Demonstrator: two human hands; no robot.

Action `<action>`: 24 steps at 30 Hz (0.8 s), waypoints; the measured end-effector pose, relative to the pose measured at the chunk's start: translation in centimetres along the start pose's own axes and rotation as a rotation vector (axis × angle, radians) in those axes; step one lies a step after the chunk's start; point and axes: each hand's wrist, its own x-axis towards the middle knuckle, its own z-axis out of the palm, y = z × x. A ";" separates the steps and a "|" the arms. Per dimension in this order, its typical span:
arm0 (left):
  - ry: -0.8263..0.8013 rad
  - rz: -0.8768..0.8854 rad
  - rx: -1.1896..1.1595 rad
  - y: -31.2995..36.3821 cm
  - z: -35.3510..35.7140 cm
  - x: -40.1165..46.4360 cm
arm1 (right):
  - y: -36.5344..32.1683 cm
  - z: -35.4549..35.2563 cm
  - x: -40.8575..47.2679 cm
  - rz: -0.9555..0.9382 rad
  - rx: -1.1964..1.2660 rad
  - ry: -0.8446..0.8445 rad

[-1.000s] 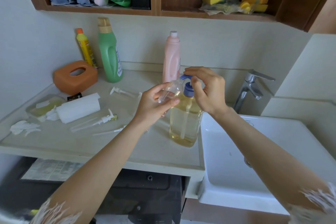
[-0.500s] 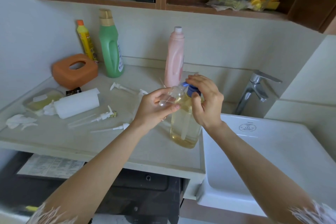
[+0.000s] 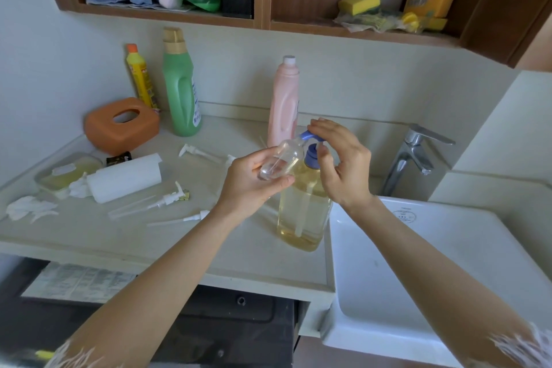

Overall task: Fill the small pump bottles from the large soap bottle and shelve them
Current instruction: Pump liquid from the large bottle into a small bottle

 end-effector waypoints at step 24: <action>0.002 -0.009 0.029 1.0 0.1 -0.8 | 0.0 -0.3 0.0 -0.013 0.040 -0.036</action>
